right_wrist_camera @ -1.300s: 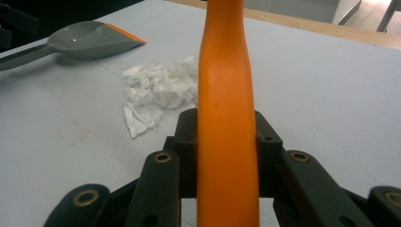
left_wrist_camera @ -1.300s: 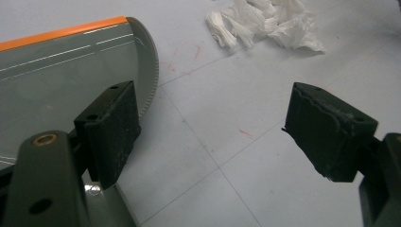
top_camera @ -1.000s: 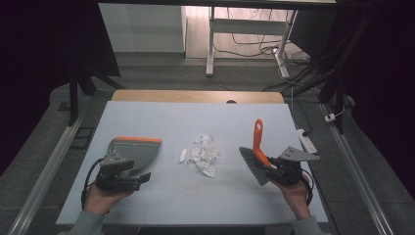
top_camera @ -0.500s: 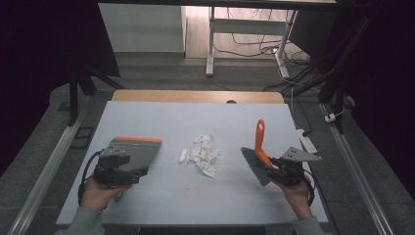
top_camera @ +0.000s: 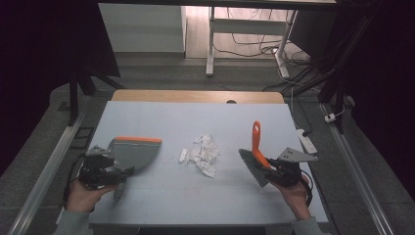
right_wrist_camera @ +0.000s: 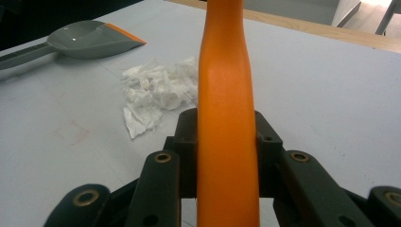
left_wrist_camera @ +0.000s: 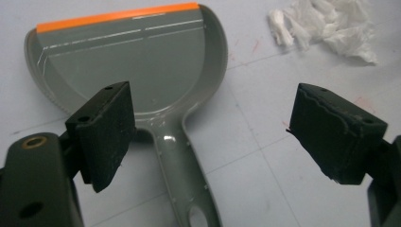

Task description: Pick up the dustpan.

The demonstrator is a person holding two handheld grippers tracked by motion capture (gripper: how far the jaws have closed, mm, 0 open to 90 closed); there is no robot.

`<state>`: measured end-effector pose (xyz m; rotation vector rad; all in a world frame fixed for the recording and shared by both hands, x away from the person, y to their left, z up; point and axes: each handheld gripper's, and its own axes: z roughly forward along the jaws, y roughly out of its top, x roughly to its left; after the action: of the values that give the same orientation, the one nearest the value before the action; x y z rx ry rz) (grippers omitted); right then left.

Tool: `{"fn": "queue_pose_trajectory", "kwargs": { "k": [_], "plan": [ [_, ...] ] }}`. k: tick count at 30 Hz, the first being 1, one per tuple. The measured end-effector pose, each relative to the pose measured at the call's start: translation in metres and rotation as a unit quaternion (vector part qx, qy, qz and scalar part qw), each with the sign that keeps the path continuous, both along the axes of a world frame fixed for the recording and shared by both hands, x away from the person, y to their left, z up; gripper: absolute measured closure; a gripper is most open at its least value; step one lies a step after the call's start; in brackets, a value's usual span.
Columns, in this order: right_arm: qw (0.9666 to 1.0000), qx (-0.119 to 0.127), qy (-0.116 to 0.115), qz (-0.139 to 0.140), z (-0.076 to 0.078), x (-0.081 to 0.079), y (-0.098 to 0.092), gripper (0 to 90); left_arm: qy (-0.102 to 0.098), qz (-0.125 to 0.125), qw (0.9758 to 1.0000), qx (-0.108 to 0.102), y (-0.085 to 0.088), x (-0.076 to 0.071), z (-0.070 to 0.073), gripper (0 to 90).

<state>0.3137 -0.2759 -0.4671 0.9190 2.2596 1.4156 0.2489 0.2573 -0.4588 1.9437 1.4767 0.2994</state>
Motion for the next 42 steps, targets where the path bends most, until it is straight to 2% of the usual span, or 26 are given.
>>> {"fn": "queue_pose_trajectory", "kwargs": {
  "k": [3, 4, 11, 14, 15, 18, 24, 35, 42],
  "plan": [
    [1.0, -0.001, 0.002, 0.0, -0.001, 0.0, 0.0, 70.1, 0.01, 0.001, 0.9999, 0.004, 0.001, 0.0, -0.001, 15.3],
    [1.0, -0.001, 0.002, 0.001, -0.001, 0.0, 0.0, 70.1, 0.02, 0.002, 0.9998, 0.009, 0.002, 0.001, -0.002, 15.0],
    [1.0, -0.003, 0.002, 0.001, -0.001, 0.0, 0.0, 70.1, 0.042, 0.009, 0.9989, 0.021, 0.006, 0.002, -0.008, 13.7],
    [1.0, -0.005, 0.004, 0.001, -0.002, 0.0, 0.001, 70.1, 0.066, 0.015, 0.9973, 0.03, 0.008, 0.006, -0.016, 13.6],
    [1.0, -0.006, 0.004, 0.001, -0.003, 0.0, 0.001, 70.1, 0.066, 0.015, 0.9973, 0.03, 0.008, 0.006, -0.016, 13.5],
    [1.0, -0.009, 0.003, 0.001, -0.003, 0.0, 0.002, 70.1, 0.087, 0.02, 0.9955, 0.033, 0.01, 0.008, -0.024, 13.1],
    [0.9999, -0.012, 0.004, 0.002, -0.004, 0.0, 0.003, 70.1, 0.099, 0.032, 0.9942, 0.027, 0.009, 0.012, -0.032, 12.5],
    [0.9999, -0.014, 0.005, 0.001, -0.005, 0.0, 0.003, 70.1, 0.127, 0.039, 0.9904, 0.038, -0.003, 0.023, -0.055, 16.6],
    [0.9999, -0.015, 0.004, 0.002, -0.005, 0.0, 0.004, 70.1, 0.128, 0.043, 0.9902, 0.035, -0.005, 0.025, -0.06, 19.7]
  ]
}}
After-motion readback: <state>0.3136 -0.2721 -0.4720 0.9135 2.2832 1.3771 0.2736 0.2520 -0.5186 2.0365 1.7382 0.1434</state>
